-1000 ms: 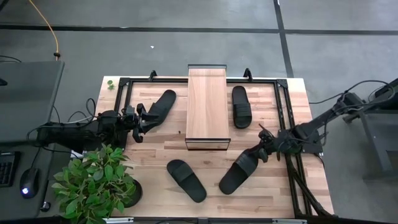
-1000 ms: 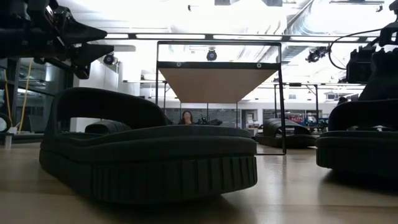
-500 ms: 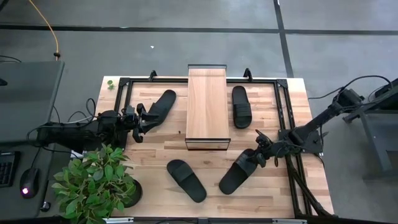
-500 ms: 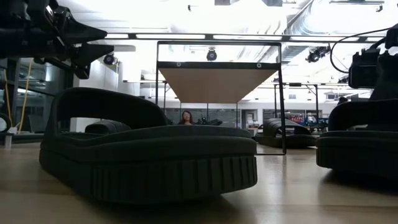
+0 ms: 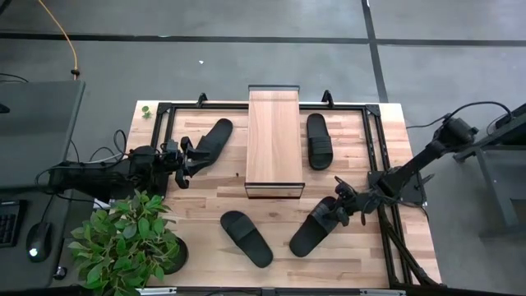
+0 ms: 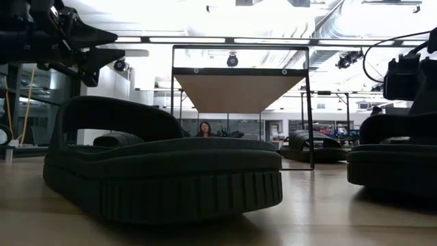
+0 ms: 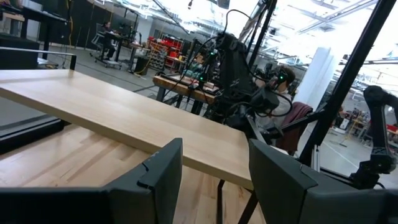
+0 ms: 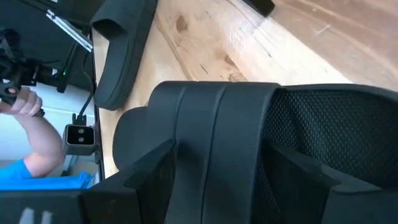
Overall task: Pick and place slides into the shelf
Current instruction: Put the black slipper on the shelf
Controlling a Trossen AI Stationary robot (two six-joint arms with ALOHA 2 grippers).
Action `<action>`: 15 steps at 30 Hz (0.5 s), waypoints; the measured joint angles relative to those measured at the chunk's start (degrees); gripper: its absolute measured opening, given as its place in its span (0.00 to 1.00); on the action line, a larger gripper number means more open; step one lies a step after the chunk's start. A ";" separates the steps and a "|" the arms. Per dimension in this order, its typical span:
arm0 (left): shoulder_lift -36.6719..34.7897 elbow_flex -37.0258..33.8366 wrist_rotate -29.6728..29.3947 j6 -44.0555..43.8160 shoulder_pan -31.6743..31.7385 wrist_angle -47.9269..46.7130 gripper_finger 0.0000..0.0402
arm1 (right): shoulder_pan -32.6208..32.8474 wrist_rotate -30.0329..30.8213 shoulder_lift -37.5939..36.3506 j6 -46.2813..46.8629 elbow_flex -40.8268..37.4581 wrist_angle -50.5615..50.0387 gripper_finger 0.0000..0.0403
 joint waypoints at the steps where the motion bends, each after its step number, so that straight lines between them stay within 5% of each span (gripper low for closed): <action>1: 0.00 0.00 0.00 0.01 0.01 0.00 0.42 | -0.02 -0.18 0.46 -0.01 0.00 0.43 0.57; 15: 0.00 0.00 -1.53 0.02 0.02 0.00 0.42 | -0.02 -0.61 1.32 -0.46 0.00 1.12 0.56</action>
